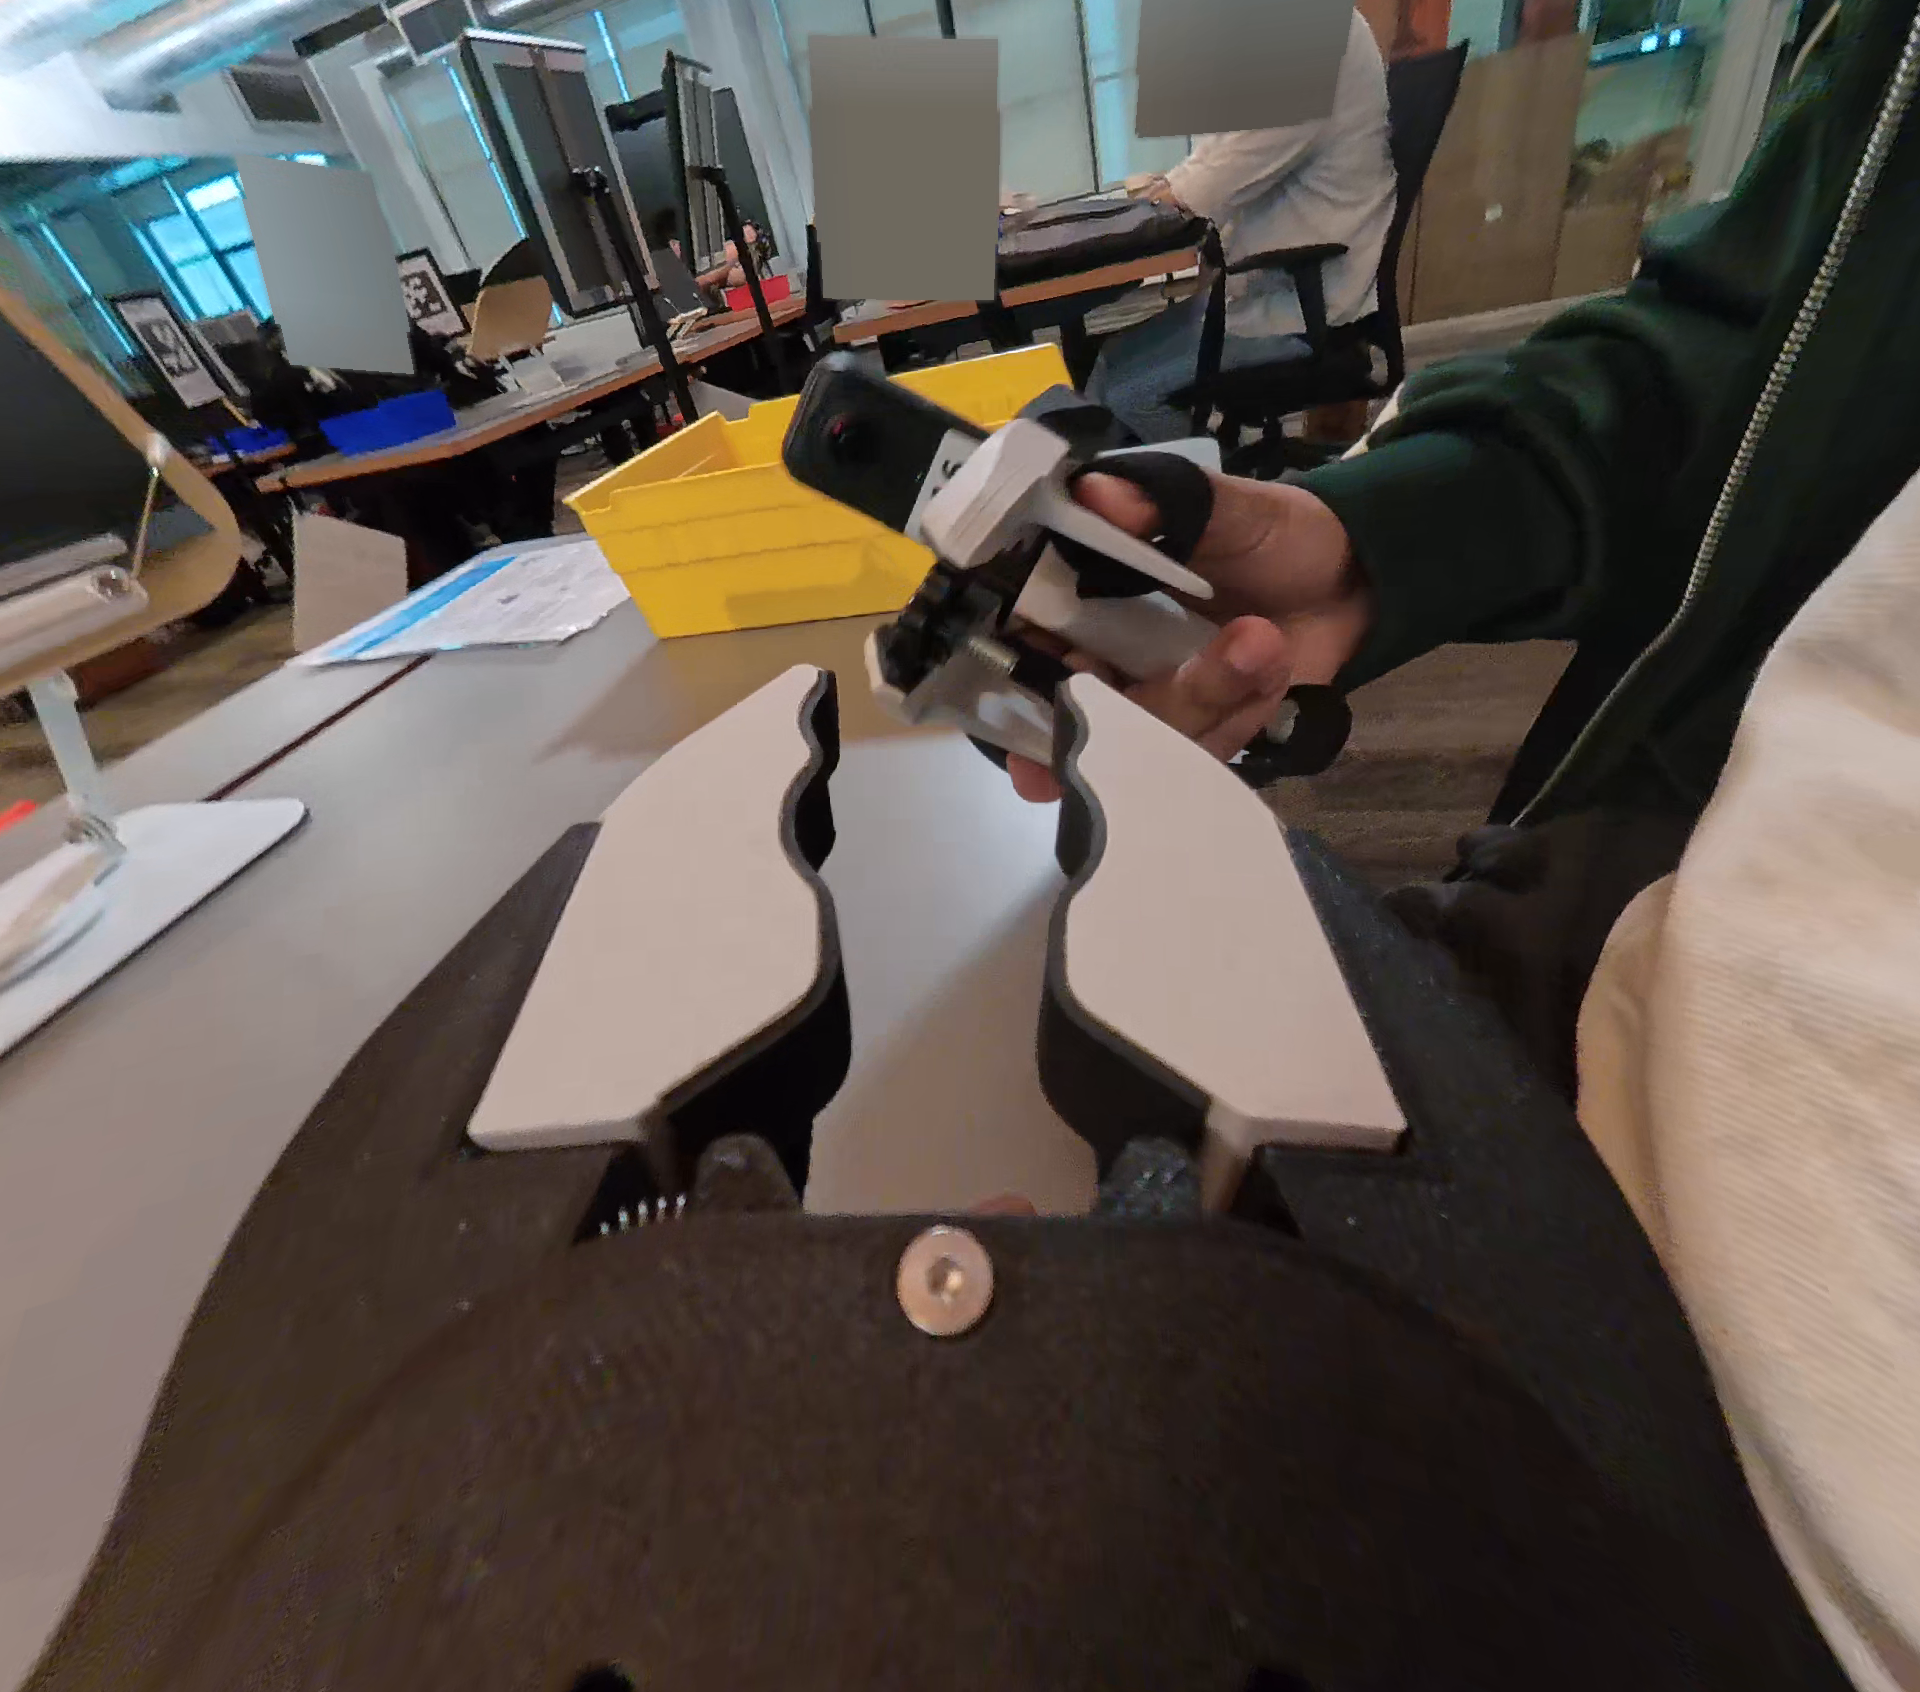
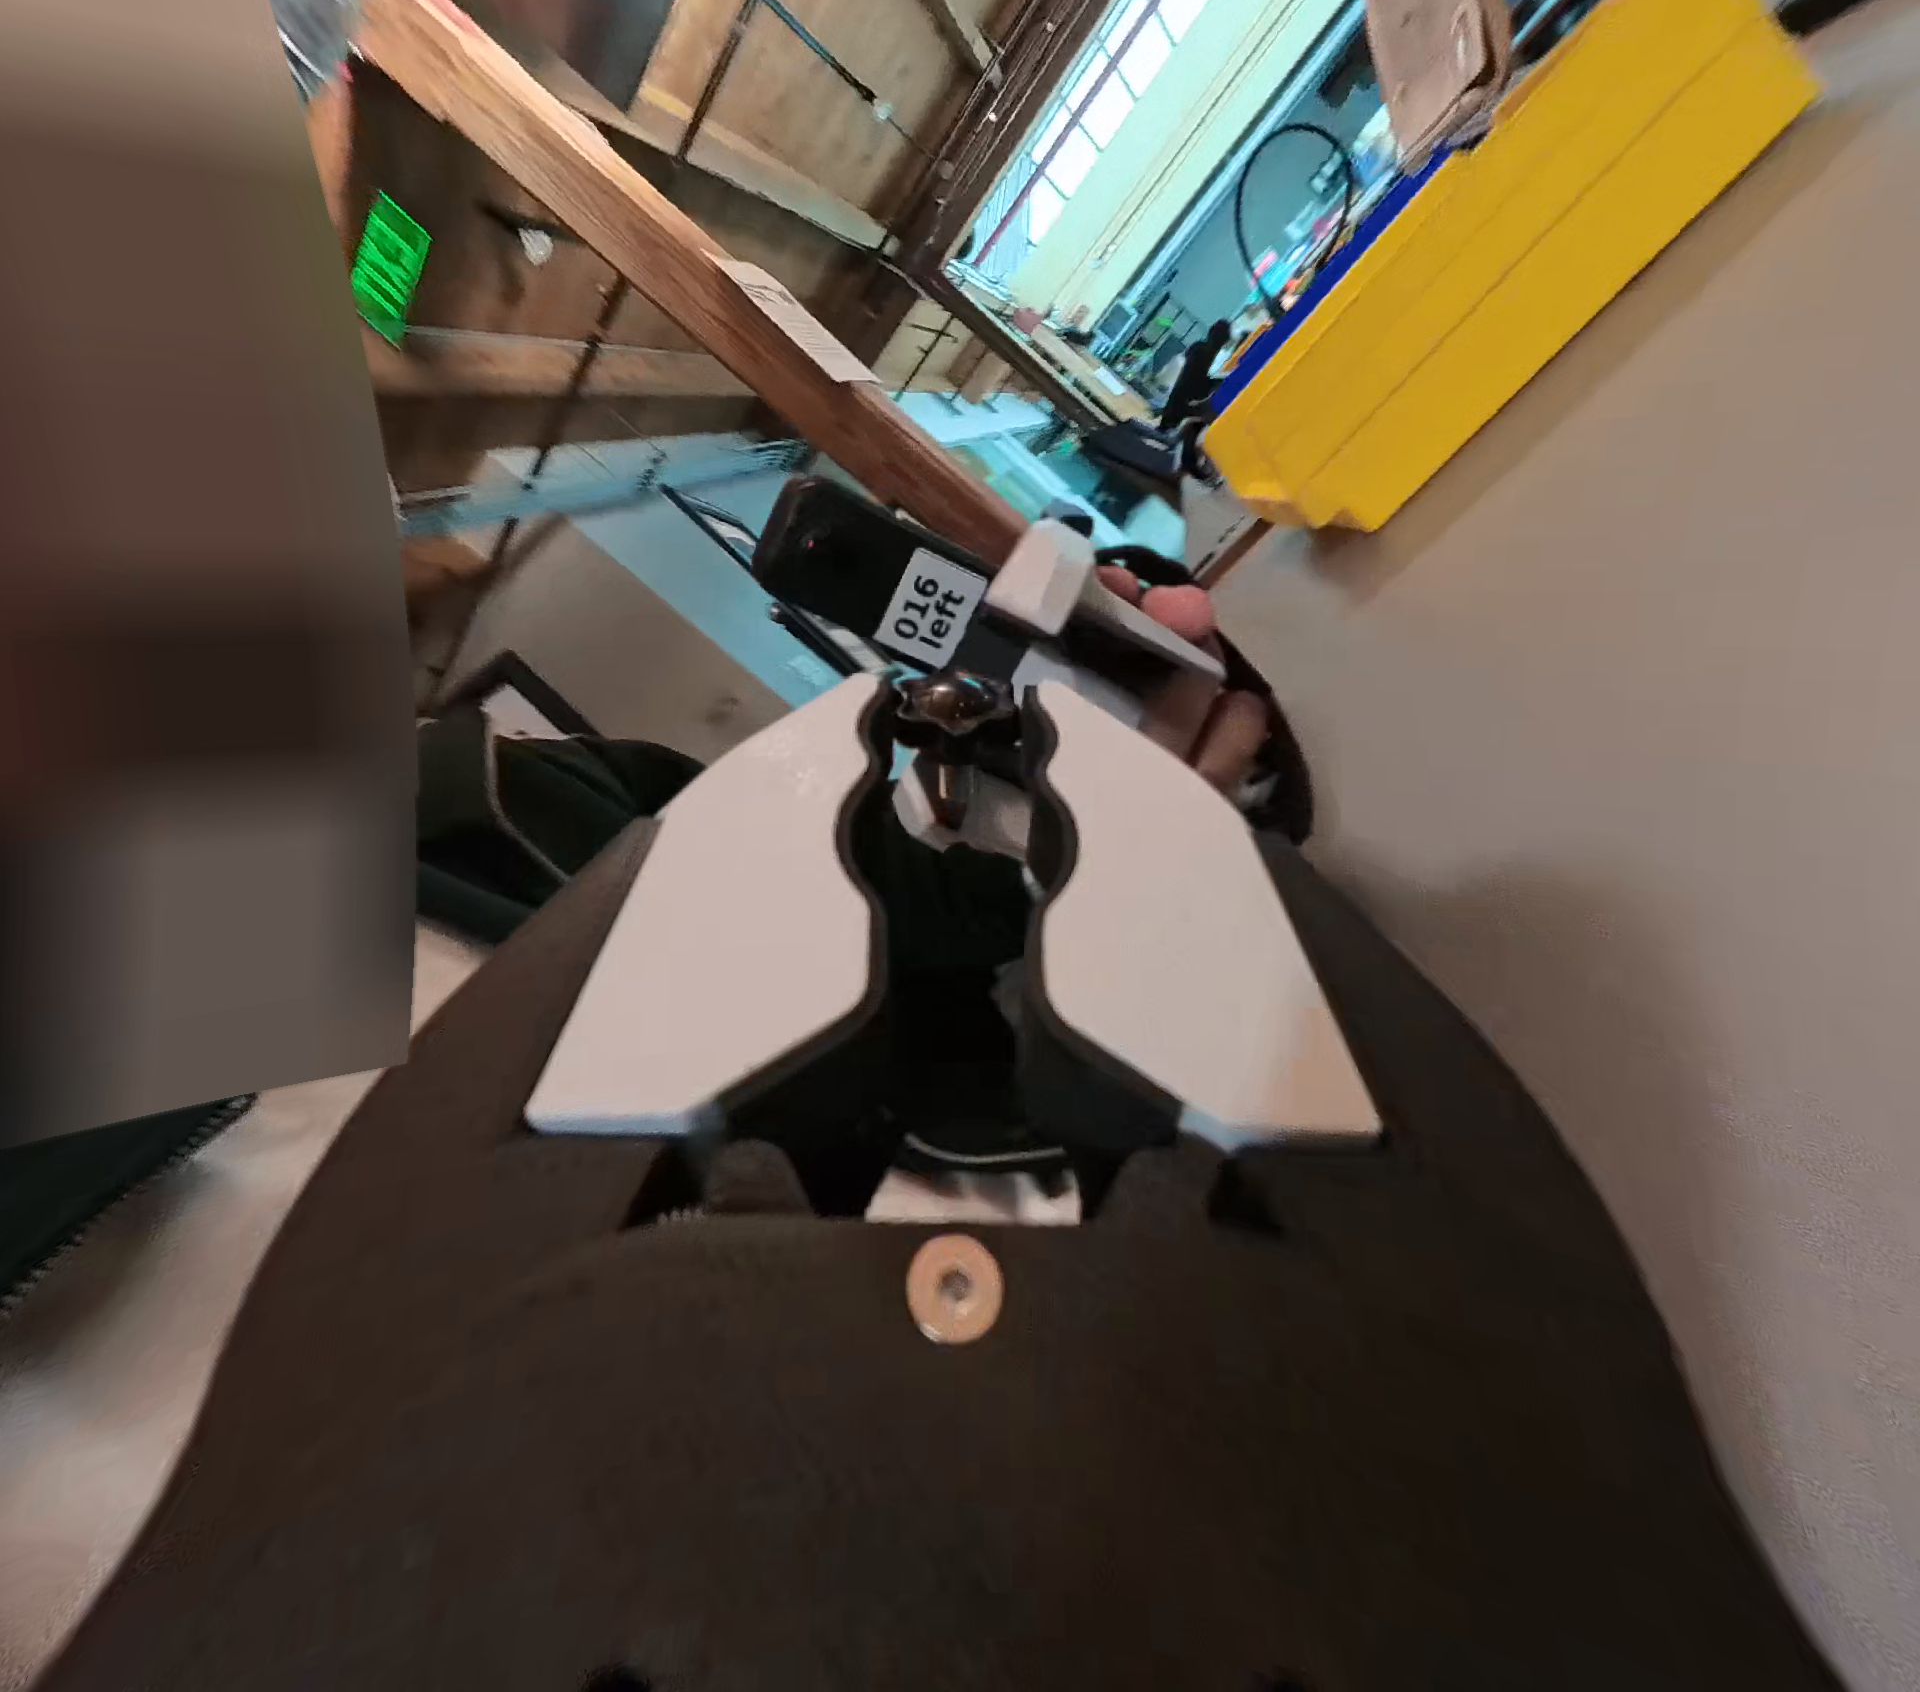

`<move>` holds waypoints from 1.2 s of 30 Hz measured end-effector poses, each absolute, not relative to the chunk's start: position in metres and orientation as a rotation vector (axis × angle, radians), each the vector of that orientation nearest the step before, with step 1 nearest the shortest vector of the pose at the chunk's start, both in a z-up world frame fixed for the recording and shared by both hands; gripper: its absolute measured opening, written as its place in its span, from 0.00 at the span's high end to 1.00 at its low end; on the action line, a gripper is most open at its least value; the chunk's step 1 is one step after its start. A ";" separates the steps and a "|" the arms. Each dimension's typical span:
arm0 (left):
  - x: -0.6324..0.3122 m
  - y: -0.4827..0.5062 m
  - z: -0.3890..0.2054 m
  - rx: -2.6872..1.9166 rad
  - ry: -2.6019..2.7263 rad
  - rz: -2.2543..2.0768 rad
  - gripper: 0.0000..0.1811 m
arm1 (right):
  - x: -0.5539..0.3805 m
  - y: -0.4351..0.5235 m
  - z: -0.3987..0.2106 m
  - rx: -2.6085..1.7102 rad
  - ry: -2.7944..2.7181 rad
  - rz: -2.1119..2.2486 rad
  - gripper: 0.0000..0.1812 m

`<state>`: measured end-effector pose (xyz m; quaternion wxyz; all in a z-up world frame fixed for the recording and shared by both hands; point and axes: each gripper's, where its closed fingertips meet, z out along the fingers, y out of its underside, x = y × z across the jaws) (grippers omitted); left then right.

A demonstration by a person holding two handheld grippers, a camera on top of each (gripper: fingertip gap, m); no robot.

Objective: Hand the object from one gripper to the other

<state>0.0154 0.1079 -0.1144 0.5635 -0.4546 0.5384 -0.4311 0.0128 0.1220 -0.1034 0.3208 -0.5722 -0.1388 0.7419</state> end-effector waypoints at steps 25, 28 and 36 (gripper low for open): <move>0.018 0.111 -0.121 -1.133 1.282 -1.072 0.87 | 0.008 0.122 -0.122 -1.609 -0.266 2.123 0.70; 0.013 0.123 -0.118 -1.248 1.156 -1.251 0.87 | 0.018 0.133 -0.120 -1.600 -0.324 1.907 0.68; 0.007 0.138 -0.121 -1.541 0.764 -1.919 0.86 | 0.032 0.137 -0.108 -1.388 -0.851 0.912 0.75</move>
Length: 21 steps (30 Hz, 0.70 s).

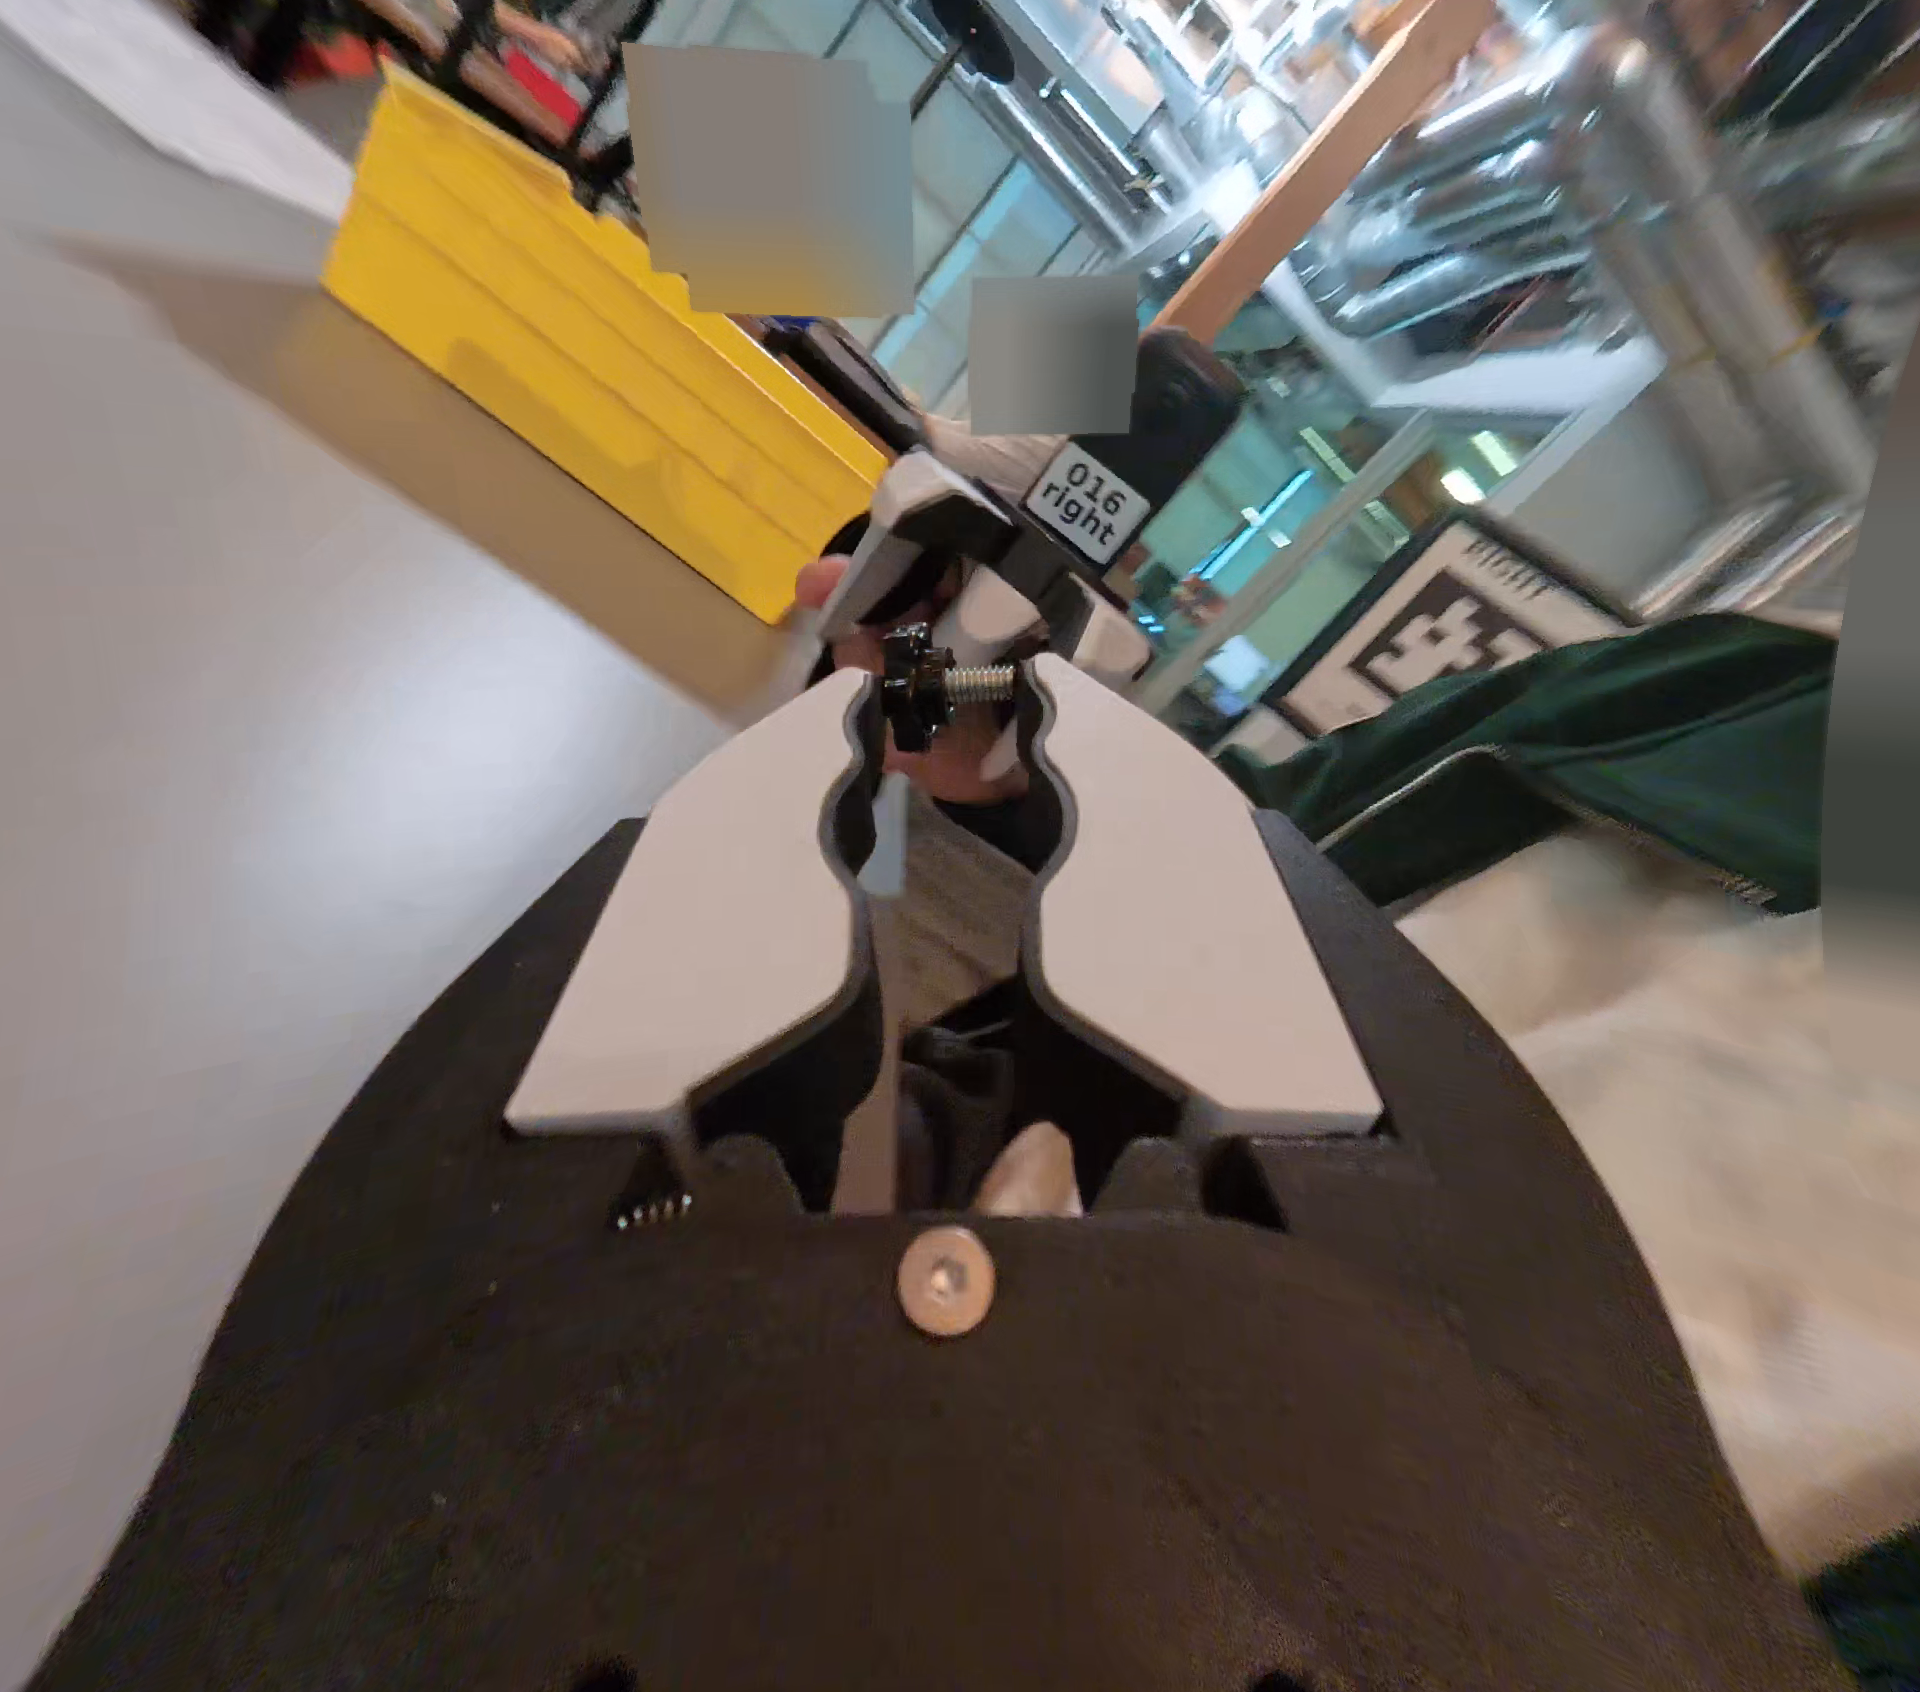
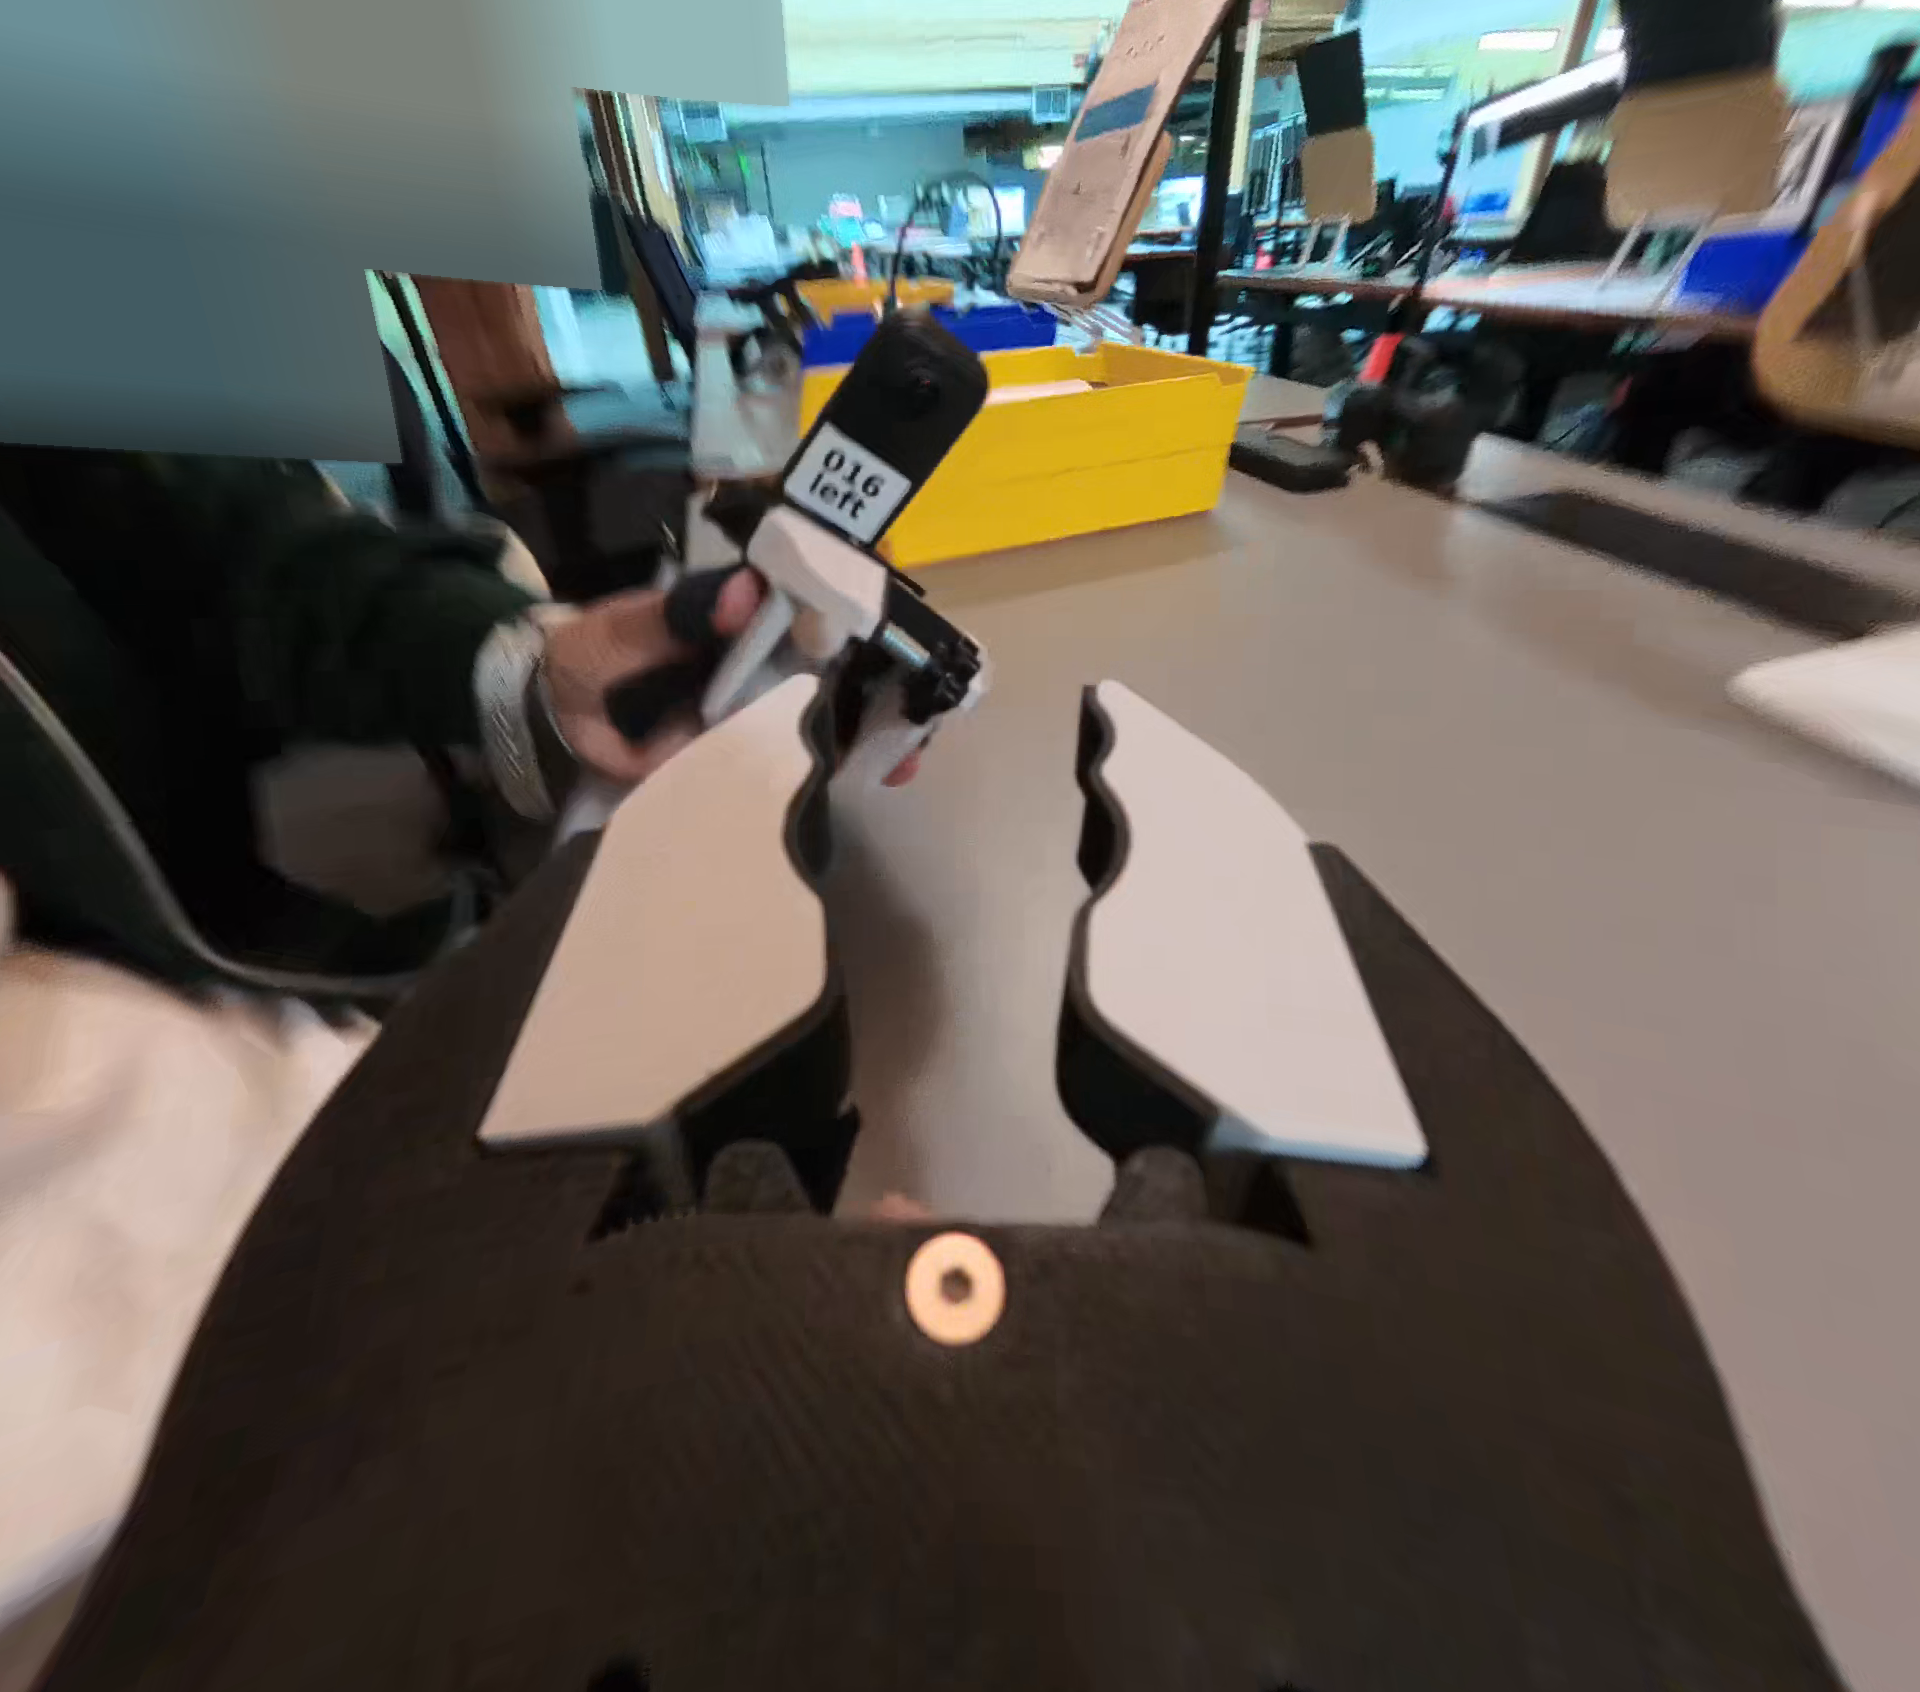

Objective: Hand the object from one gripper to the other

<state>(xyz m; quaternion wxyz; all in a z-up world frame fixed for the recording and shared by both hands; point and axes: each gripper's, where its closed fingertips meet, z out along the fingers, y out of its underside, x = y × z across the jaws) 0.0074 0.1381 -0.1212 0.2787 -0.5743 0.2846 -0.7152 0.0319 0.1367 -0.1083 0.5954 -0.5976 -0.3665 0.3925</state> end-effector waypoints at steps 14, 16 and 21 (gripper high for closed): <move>0.020 0.114 -0.135 -1.754 0.684 -2.322 0.85 | 0.012 0.121 -0.142 -1.345 -1.211 0.554 0.76; 0.021 0.113 -0.133 -1.742 0.651 -2.338 0.85 | 0.012 0.122 -0.141 -1.351 -1.197 0.558 0.77; 0.025 0.109 -0.135 -1.738 0.623 -2.360 0.85 | 0.011 0.122 -0.143 -1.374 -1.207 0.524 0.83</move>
